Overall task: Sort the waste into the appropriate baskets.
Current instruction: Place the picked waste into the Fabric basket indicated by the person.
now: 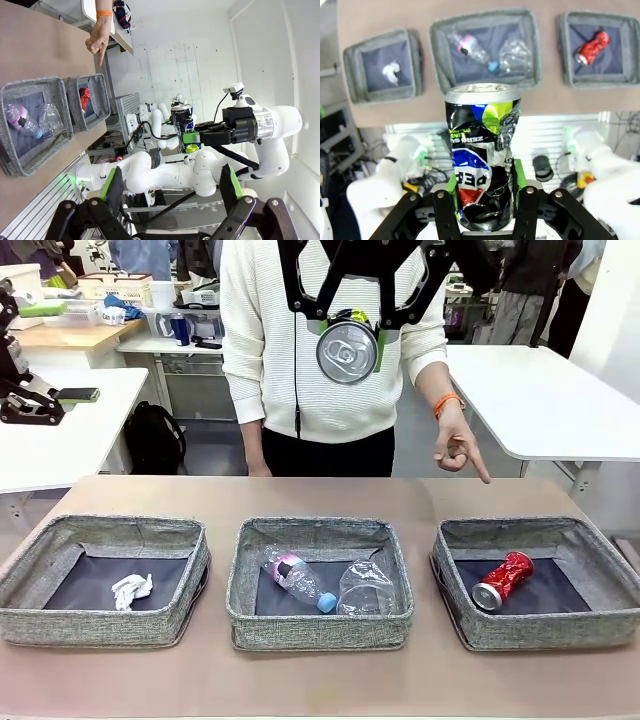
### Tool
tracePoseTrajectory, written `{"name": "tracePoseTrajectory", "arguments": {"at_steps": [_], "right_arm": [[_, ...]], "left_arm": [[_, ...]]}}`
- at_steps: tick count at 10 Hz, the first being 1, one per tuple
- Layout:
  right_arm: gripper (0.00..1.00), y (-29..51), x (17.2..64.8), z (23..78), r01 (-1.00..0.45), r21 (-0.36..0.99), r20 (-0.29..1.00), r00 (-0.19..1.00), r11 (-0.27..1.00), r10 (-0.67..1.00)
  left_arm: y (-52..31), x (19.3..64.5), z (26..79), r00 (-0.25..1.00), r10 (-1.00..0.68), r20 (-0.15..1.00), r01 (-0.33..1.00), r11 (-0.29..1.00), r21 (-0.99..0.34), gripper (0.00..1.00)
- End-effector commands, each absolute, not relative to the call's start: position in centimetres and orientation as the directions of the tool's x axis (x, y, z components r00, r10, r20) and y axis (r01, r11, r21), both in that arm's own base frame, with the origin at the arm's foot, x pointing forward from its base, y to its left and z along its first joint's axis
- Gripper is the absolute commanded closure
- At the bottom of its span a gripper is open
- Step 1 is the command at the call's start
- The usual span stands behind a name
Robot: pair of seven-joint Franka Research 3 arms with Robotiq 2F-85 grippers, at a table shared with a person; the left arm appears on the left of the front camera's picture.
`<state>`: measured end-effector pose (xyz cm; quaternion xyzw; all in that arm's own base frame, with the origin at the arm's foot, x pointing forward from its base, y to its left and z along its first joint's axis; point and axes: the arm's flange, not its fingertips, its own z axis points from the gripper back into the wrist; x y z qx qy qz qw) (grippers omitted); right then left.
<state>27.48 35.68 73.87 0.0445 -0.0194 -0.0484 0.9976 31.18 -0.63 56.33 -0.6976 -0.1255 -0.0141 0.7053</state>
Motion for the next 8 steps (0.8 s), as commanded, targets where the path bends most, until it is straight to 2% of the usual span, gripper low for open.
{"name": "tracePoseTrajectory", "arguments": {"at_steps": [1,4,8], "right_arm": [[0.56,35.7,27.5,73.9,0.095,0.091,0.034,0.995,0.991,-0.098],[0.56,27.5,29.4,70.9,-0.09,0.051,-0.018,0.996,0.995,0.091],[0.56,12.4,31.4,62.3,0.021,0.166,-0.112,0.994,0.986,-0.002]], "left_arm": [[-0.5,31.1,56.6,0.966,0.153,0.21,0.211,0.007,-0.977,0.0],[-0.5,31.1,56.6,0.966,0.153,0.21,0.211,0.007,-0.977,0.0],[-0.5,31.1,56.6,0.966,0.153,0.21,0.211,0.007,-0.977,0.0]]}}
